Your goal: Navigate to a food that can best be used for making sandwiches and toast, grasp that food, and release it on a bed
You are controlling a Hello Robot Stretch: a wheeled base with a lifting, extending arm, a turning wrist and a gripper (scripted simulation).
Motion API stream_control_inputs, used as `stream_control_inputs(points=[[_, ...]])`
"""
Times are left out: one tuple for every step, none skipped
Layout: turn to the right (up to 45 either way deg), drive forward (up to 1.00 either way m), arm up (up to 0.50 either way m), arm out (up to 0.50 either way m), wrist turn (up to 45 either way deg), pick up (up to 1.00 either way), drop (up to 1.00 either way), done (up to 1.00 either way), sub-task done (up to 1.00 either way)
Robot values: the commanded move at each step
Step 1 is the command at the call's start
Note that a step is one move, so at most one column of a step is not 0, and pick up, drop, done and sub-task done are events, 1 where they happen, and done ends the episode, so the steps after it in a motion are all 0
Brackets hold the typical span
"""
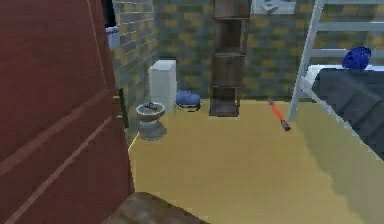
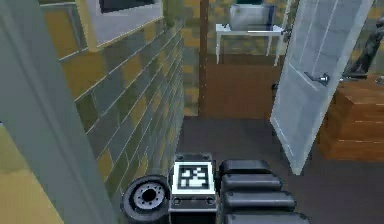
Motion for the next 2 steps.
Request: stream_control_inputs(points=[[0.0,0.5,0.0,0.0,0.0,0.0,0.0,0.0,0.0],[39.0,0.0,0.0,0.0,0.0,0.0,0.0,0.0,0.0]])
